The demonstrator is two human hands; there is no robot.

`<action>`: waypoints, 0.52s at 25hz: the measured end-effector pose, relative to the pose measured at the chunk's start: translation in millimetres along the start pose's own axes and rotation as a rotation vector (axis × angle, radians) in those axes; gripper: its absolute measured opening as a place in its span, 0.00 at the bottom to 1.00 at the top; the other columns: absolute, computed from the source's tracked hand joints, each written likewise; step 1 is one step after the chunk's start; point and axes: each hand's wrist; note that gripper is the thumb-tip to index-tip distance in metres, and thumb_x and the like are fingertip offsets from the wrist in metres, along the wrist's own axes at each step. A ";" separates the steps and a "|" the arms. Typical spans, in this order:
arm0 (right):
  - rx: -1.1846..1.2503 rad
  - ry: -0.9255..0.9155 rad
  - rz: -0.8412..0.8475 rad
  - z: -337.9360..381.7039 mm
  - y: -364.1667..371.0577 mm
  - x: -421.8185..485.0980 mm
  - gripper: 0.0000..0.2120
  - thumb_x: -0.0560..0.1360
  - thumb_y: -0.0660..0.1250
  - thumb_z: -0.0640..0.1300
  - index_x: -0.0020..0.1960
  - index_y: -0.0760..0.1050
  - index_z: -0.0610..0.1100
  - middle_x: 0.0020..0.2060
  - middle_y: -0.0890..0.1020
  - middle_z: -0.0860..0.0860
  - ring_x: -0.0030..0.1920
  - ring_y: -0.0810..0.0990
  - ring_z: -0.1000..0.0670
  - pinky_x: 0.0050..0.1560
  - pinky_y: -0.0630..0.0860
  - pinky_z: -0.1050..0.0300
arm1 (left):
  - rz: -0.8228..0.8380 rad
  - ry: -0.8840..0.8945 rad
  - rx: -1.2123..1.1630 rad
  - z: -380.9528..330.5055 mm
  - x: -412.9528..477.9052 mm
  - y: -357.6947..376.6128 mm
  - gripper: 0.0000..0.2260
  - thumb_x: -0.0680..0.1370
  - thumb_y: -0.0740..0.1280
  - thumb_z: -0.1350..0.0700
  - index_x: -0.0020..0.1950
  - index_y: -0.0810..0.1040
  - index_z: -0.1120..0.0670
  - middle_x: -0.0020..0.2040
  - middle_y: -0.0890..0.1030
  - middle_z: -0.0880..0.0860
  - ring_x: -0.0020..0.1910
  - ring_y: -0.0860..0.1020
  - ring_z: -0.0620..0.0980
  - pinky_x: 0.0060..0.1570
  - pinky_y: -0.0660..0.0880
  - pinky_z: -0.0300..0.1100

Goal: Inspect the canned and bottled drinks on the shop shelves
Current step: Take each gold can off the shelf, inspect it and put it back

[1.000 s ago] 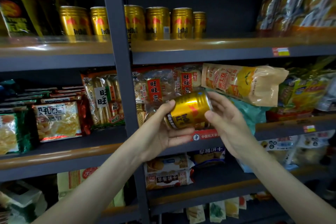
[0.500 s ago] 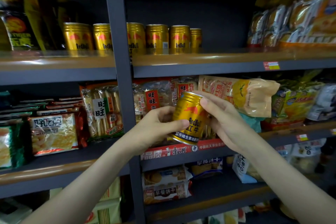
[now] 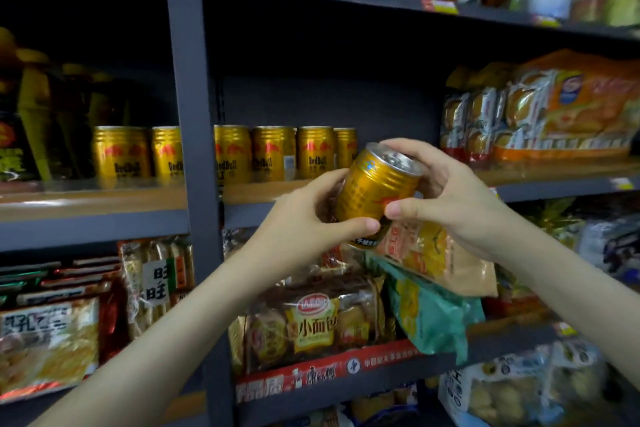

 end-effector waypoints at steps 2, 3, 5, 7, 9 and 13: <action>-0.015 -0.049 -0.013 -5.6 -17.0 14.3 0.33 0.60 0.76 0.42 0.63 0.71 0.52 0.54 0.81 0.59 0.57 0.79 0.57 0.53 0.77 0.62 | -0.052 0.045 0.134 -7.4 21.1 2.6 0.32 0.68 0.73 0.40 0.70 0.69 0.42 0.58 0.76 0.35 0.58 0.75 0.34 0.60 0.72 0.31; -0.023 -0.075 -0.022 -8.2 -27.7 23.6 0.34 0.60 0.77 0.42 0.63 0.71 0.52 0.55 0.81 0.57 0.57 0.79 0.56 0.53 0.78 0.61 | -0.080 0.072 0.189 -10.8 33.9 1.5 0.30 0.69 0.72 0.41 0.70 0.70 0.44 0.57 0.76 0.36 0.57 0.75 0.34 0.60 0.72 0.31; -0.021 -0.115 -0.054 -15.4 -56.7 48.5 0.34 0.59 0.78 0.44 0.63 0.72 0.52 0.56 0.81 0.54 0.58 0.79 0.54 0.55 0.78 0.58 | -0.153 0.139 0.317 -13.9 65.6 -4.1 0.26 0.72 0.69 0.41 0.68 0.73 0.47 0.59 0.78 0.41 0.59 0.76 0.39 0.61 0.74 0.38; -0.009 -0.105 -0.083 -26.7 -85.1 78.6 0.32 0.58 0.77 0.44 0.60 0.72 0.54 0.56 0.81 0.54 0.57 0.79 0.54 0.57 0.77 0.56 | -0.211 0.165 0.532 -12.0 97.5 -11.9 0.25 0.76 0.65 0.40 0.70 0.70 0.48 0.65 0.77 0.47 0.64 0.74 0.44 0.64 0.71 0.43; -0.032 -0.053 -0.084 -47.5 -112.1 113.0 0.31 0.57 0.77 0.45 0.58 0.73 0.54 0.56 0.80 0.53 0.58 0.78 0.52 0.59 0.76 0.53 | -0.181 0.138 0.797 -7.1 129.5 -15.5 0.28 0.78 0.63 0.40 0.75 0.63 0.48 0.72 0.70 0.50 0.70 0.68 0.49 0.68 0.66 0.45; -0.187 0.133 0.008 -107.0 -134.3 177.8 0.32 0.62 0.79 0.39 0.62 0.71 0.49 0.57 0.79 0.49 0.60 0.77 0.48 0.63 0.74 0.46 | 0.042 0.058 1.173 8.8 166.5 -15.5 0.34 0.78 0.63 0.40 0.79 0.50 0.44 0.78 0.56 0.51 0.76 0.56 0.52 0.74 0.54 0.48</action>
Point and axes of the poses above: each hand's wrist, its own x-axis towards the middle knuckle, its own y-axis out of the palm, z = x × y
